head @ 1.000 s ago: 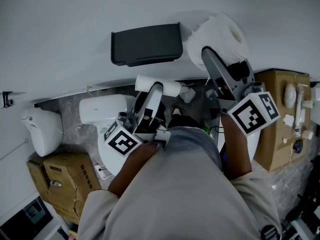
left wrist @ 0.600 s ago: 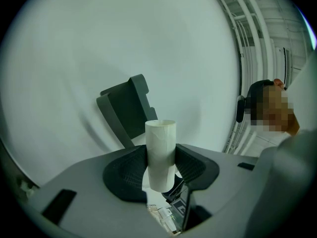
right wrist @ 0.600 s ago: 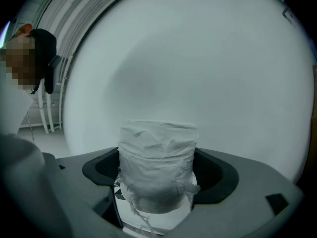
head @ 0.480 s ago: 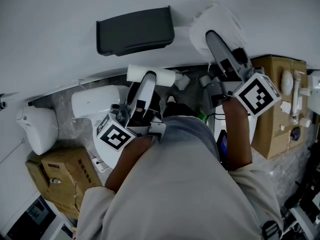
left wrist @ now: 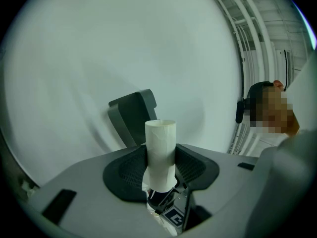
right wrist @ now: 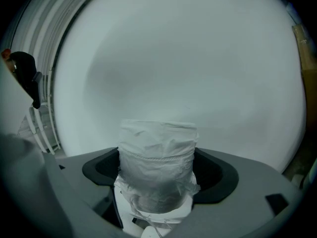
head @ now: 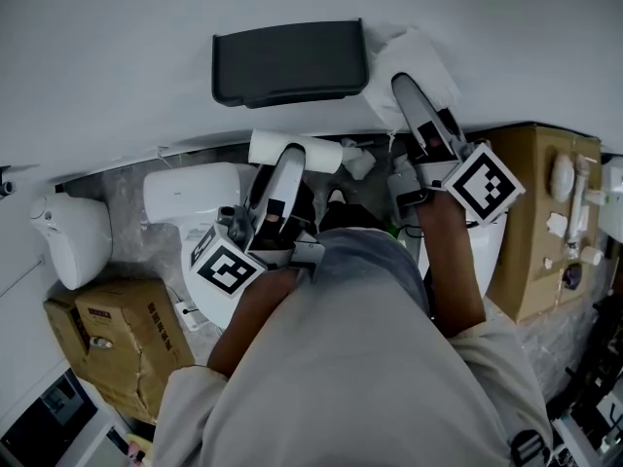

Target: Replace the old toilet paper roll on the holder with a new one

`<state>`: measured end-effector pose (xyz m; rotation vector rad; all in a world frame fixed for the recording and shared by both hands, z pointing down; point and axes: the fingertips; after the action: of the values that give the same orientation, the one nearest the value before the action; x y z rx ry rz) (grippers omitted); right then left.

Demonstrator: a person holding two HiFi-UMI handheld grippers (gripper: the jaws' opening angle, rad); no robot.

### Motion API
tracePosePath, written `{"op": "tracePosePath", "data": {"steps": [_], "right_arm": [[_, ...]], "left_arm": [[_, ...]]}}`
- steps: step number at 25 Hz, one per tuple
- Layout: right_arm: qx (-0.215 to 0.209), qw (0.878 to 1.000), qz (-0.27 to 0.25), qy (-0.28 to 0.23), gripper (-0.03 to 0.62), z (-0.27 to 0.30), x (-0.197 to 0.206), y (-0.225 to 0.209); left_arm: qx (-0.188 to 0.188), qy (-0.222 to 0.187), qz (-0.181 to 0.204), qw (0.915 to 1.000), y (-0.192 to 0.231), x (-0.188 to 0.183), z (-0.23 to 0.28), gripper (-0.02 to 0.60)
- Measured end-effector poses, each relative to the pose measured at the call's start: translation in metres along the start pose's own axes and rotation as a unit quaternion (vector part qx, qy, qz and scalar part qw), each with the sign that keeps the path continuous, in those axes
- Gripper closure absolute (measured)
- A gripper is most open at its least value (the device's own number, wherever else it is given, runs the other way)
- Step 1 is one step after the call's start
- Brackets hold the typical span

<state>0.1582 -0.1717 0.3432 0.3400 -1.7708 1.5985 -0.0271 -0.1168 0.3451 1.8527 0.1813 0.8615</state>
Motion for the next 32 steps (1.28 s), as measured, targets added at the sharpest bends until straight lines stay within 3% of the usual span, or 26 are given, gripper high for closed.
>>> {"op": "tracePosePath", "data": {"steps": [10,21,27,32], "right_arm": [[0.010,0.992,0.123,0.001,0.152,0.015,0.038,-0.008],[-0.013,0.985,0.157,0.071,0.153,0.019,0.051,-0.007],[-0.028,0.975,0.200,0.089,0.152,0.019,0.057,-0.006],[-0.034,0.975,0.201,0.092,0.152,0.019,0.058,-0.004]], "left_arm": [[-0.011,-0.012,-0.006,0.9999,0.014,-0.021,-0.012,0.407],[-0.007,-0.015,-0.009,0.9998,0.015,-0.025,-0.012,0.407],[0.000,-0.021,-0.022,0.9995,0.014,-0.026,-0.013,0.407],[0.000,-0.022,-0.025,0.9995,0.015,-0.026,-0.012,0.407]]}}
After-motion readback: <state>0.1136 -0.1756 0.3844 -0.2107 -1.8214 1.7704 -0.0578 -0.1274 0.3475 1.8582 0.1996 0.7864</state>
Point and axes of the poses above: the fingertips, and each gripper's own axes: z forward along the fingers, y to its left, x out of its underside, and after that the axes turned 2 degrees about -y, right-handed
